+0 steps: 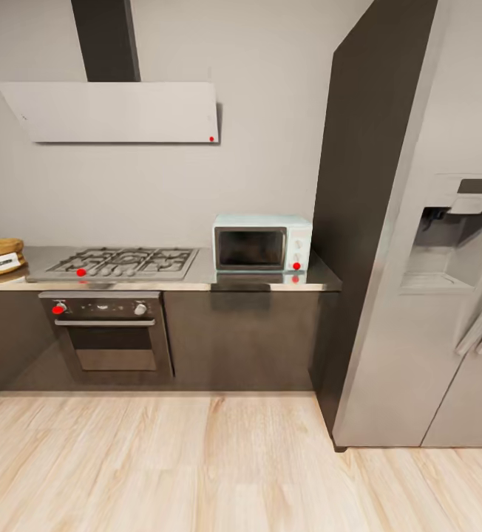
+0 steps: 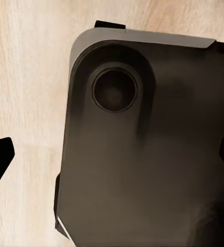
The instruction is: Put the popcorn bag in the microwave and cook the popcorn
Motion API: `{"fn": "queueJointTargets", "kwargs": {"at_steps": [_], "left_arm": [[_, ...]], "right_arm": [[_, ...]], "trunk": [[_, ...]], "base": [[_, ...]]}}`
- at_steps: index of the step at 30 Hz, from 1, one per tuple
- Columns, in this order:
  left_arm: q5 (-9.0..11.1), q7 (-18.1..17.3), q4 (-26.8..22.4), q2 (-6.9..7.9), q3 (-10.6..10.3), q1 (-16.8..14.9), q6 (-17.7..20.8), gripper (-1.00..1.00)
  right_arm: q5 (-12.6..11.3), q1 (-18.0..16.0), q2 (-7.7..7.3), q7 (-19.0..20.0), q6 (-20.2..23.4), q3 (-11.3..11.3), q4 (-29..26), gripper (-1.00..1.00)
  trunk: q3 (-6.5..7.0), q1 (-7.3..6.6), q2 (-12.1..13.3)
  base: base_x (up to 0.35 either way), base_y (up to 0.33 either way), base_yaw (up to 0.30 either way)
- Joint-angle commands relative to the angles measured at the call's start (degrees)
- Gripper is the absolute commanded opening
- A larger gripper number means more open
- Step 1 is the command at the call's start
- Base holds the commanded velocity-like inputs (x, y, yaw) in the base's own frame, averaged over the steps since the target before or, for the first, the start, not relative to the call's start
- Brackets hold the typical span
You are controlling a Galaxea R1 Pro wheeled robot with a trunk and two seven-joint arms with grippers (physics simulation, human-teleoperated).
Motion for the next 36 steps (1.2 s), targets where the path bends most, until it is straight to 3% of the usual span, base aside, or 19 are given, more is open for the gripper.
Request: {"fn": "queueJointTargets", "kwargs": {"at_steps": [1,13,23,36], "left_arm": [[0.4,0.0,0.0,0.0,0.0,0.0,0.0,1.0],[0.5,0.0,-0.1,0.23,0.1,0.0,-0.2,1.0],[0.5,0.0,-0.1,0.28,0.1,0.0,-0.2,1.0],[0.5,0.0,-0.1,0.27,0.1,0.0,-0.2,1.0]], "right_arm": [[0.4,0.0,-0.03,0.0,-0.2,0.1,0.0,1.0],[0.5,0.0,-0.06,-0.1,0.1,0.4,0.0,1.0],[0.5,0.0,-0.06,0.0,0.0,0.4,0.1,1.0],[0.5,0.0,-0.04,0.0,0.1,0.4,0.1,1.0]], "trunk": [[-0.04,0.03,0.0],[-0.04,0.03,0.0],[-0.04,0.03,0.0],[-0.04,0.03,0.0]], "base": [[0.318,-0.097,0.0],[0.318,-0.089,0.0],[0.095,0.0,0.0],[0.314,0.0,0.0]]}}
